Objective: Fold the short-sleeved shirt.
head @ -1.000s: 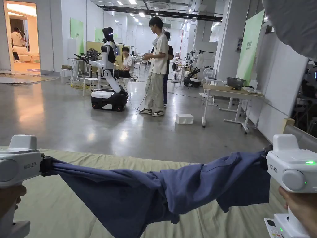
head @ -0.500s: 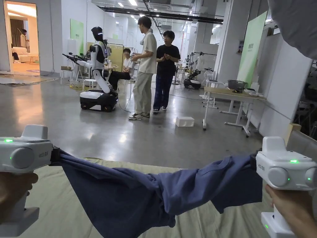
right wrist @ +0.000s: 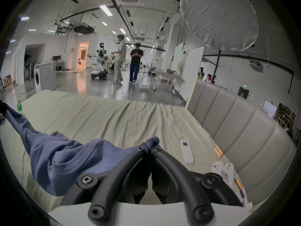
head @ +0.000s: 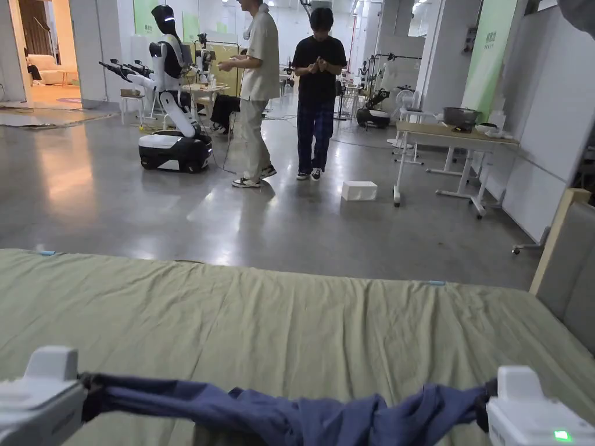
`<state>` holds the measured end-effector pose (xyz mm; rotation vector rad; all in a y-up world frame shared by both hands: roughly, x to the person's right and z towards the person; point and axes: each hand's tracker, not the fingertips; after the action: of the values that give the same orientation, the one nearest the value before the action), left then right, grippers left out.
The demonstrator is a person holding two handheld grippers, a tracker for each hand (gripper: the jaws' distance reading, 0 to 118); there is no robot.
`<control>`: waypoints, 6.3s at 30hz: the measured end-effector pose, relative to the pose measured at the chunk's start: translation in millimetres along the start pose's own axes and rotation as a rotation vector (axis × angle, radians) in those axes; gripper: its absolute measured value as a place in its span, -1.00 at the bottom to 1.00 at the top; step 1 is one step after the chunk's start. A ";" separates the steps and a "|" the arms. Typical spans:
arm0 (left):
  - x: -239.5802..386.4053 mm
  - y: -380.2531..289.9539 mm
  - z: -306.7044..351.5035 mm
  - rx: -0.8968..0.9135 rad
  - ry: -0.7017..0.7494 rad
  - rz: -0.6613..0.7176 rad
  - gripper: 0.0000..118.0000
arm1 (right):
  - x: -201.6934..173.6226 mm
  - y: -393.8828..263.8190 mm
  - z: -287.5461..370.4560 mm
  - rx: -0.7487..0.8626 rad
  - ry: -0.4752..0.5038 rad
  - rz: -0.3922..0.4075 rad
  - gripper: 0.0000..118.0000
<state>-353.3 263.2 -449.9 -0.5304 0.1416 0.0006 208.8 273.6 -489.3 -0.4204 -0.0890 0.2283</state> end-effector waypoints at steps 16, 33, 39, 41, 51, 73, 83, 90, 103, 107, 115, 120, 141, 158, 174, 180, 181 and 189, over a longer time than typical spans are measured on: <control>10.7 -231.5 70.4 -0.367 -0.024 -0.042 -0.94 | -45.3 -163.6 87.1 -0.235 0.000 0.110 -0.65; 83.4 -108.8 119.2 0.212 -0.096 -0.026 0.30 | -82.8 -83.1 157.5 0.268 -0.027 -0.143 0.57; 119.2 -93.9 137.0 0.306 -0.097 -0.024 -0.86 | -100.8 -65.7 174.1 0.316 -0.031 -0.120 -0.80; 125.4 -92.6 142.0 0.302 -0.111 -0.029 -0.98 | -106.5 -63.2 177.2 0.312 -0.027 -0.104 -0.98; 118.1 -94.0 110.1 0.155 -0.181 -0.026 -1.00 | -107.6 -65.3 169.2 0.291 0.008 -0.059 -0.99; 182.2 -4.6 -224.1 -0.415 -0.239 -0.320 0.84 | -74.9 -115.3 82.5 -0.020 -0.005 -0.140 -0.99; 213.2 -30.4 -281.5 -0.481 -0.152 -0.383 0.36 | -51.2 -136.7 77.4 -0.092 -0.066 -0.093 -0.99; 233.4 -32.0 -259.5 -0.447 -0.238 -0.380 -0.62 | -41.2 -145.5 78.1 -0.135 -0.082 -0.136 -0.99; 183.9 17.9 -140.7 -0.165 -0.316 -0.298 -0.92 | -1.3 -153.2 19.4 -0.508 0.014 -0.209 0.18; 167.4 25.6 -89.1 -0.064 -0.323 -0.271 -0.92 | -1.4 -168.4 -16.5 -0.683 0.066 -0.219 0.31; 125.8 6.8 -23.7 0.007 -0.294 -0.205 -0.92 | -26.0 -164.5 -19.1 -0.683 0.088 -0.156 -0.73; 106.0 0.4 -1.2 0.026 -0.265 -0.165 -0.92 | -21.4 -164.4 -5.4 -0.600 0.075 -0.224 -0.89; -28.8 173.1 152.3 0.467 -0.027 -0.037 -0.92 | 49.1 70.6 110.6 0.100 -0.049 -0.078 -0.90; -94.6 257.1 154.5 0.479 0.135 -0.016 -0.92 | 68.7 211.5 136.4 0.315 -0.127 -0.029 -0.90; -68.5 296.7 48.4 0.363 0.166 -0.052 -0.92 | 55.1 289.7 35.0 0.348 -0.176 -0.009 -0.90; -53.1 284.9 26.7 0.340 0.161 -0.070 -0.92 | 66.1 283.7 5.2 0.302 -0.184 -0.028 -0.90; -50.8 280.1 22.9 0.329 0.155 -0.081 -0.92 | 66.2 278.3 2.9 0.294 -0.180 -0.034 -0.90; -27.2 187.6 3.7 0.255 0.088 -0.083 -0.92 | 43.6 179.2 11.6 0.231 -0.113 0.005 -0.90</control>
<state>-386.7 428.0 -537.6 -0.2818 0.2026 -0.1207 213.5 447.6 -551.2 -0.1778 -0.1710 0.2641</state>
